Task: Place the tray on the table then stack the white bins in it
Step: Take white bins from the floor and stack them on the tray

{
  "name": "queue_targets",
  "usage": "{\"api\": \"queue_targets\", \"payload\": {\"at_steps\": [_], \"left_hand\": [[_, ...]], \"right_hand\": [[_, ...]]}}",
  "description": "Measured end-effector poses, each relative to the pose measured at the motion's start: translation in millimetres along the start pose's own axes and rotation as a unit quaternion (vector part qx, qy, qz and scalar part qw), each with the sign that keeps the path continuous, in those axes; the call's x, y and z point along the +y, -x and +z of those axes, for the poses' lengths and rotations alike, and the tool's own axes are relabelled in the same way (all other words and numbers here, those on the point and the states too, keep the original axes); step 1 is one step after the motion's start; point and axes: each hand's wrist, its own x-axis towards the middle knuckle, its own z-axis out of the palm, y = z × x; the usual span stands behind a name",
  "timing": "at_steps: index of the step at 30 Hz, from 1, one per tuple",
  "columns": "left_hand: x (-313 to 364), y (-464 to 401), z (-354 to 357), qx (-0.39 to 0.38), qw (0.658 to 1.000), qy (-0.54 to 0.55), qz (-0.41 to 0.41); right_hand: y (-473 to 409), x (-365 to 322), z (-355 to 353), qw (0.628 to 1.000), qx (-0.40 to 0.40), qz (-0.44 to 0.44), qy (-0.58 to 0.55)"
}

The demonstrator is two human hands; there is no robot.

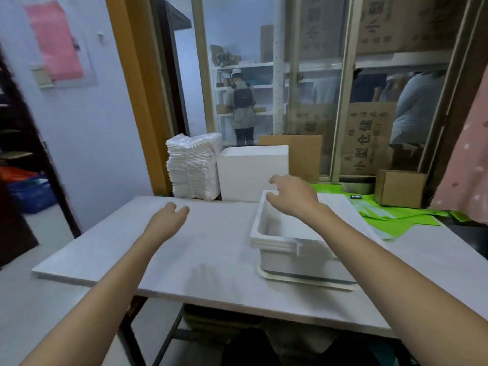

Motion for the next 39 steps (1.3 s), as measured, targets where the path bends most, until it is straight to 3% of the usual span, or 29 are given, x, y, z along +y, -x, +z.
{"api": "queue_targets", "payload": {"at_steps": [5,10,17,27,39], "left_hand": [[-113,17,-64,0.107,0.989,-0.025,-0.103],[-229,62,-106,0.186,0.959,-0.029,-0.210],[-379,145,-57,0.189,0.905,0.008,-0.382],[-520,260,102,0.123,0.817,0.075,-0.558],[-576,316,218,0.082,0.729,0.169,-0.658]], "right_hand": [[-9,-126,27,0.988,-0.007,-0.134,-0.079],[23,-245,74,0.951,-0.038,-0.267,-0.151],[123,-342,193,0.884,-0.127,-0.406,-0.193],[221,-311,399,0.856,-0.361,-0.369,-0.043],[263,-265,526,0.799,-0.502,-0.324,0.068]]}}
